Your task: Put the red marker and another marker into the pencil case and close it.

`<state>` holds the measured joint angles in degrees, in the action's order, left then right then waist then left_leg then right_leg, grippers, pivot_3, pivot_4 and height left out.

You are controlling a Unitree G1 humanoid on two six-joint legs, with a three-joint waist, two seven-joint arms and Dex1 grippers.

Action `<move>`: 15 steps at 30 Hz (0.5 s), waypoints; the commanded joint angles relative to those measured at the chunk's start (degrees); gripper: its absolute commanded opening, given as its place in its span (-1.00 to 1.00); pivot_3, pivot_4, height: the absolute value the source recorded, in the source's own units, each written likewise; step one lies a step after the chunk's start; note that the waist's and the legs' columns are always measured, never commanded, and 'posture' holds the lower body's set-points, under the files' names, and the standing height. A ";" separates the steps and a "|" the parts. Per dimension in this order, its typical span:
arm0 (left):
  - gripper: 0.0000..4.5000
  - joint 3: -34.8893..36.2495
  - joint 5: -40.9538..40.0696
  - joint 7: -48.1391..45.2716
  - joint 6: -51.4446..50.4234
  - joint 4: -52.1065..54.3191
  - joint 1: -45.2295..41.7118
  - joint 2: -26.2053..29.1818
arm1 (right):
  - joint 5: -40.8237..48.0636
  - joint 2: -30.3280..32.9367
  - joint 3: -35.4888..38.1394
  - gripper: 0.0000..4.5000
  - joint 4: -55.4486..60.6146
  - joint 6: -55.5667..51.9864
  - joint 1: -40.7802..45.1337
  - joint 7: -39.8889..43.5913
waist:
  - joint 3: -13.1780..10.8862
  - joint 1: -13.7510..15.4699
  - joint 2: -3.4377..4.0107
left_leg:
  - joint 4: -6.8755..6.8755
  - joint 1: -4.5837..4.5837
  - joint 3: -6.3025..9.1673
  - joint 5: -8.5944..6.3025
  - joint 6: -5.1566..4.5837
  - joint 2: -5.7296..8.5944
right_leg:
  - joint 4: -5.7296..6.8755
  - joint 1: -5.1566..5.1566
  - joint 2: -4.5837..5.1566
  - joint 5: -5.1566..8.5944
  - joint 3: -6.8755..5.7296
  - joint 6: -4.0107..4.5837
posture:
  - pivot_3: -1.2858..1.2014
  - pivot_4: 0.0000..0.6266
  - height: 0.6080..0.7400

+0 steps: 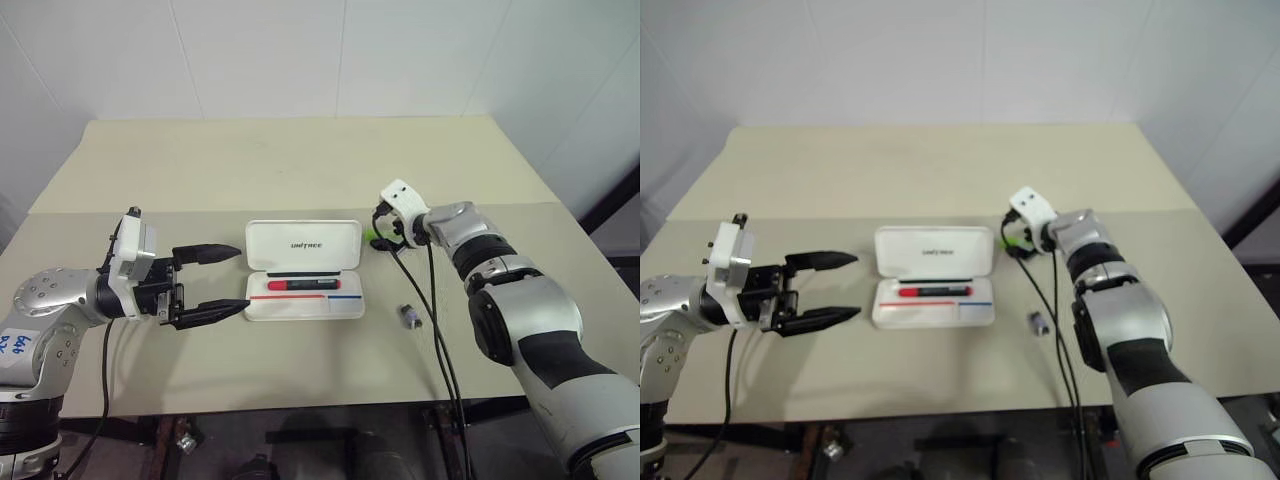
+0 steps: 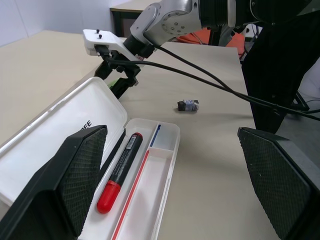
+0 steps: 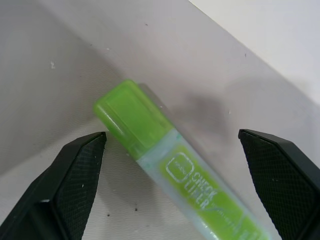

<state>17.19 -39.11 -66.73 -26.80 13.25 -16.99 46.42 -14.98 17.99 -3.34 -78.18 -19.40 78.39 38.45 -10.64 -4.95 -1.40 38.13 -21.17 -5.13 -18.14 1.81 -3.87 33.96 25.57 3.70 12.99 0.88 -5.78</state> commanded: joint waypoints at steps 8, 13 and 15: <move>0.98 0.87 -1.11 0.35 1.04 1.67 -0.33 0.38 | -2.97 0.01 -2.83 1.00 -0.66 -3.41 -0.90 5.14 | 0.01 0.00 -0.01 | -0.06 0.00 0.00 -0.01 0.00 0.00 | -0.06 0.00 -0.01 0.01 -0.01 0.00 | 0.03 -0.52 1.00; 0.98 0.63 -1.07 0.39 1.09 1.56 -0.69 0.31 | -3.85 0.43 -4.33 1.00 -0.55 -3.31 -0.30 8.35 | 0.01 0.00 -0.02 | -0.09 0.00 0.01 -0.02 -0.01 -0.01 | -0.09 0.00 -0.02 0.02 -0.03 0.02 | 0.03 -0.52 1.00; 0.98 0.48 -0.99 0.38 1.17 1.39 -0.87 0.23 | -3.87 0.56 -4.56 1.00 -0.54 -3.37 -0.01 8.99 | 0.01 0.00 -0.02 | -0.09 0.00 0.01 -0.03 -0.01 -0.01 | -0.09 0.00 -0.02 0.02 -0.03 0.02 | 0.03 -0.52 1.00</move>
<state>17.11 -39.12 -66.36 -26.66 13.23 -17.09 46.38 -17.37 18.60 -6.47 -76.89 -21.45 79.05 45.37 -10.62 -4.95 -1.42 38.04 -21.17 -5.12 -18.17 1.81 -3.88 33.86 25.57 3.68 13.01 0.85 -5.76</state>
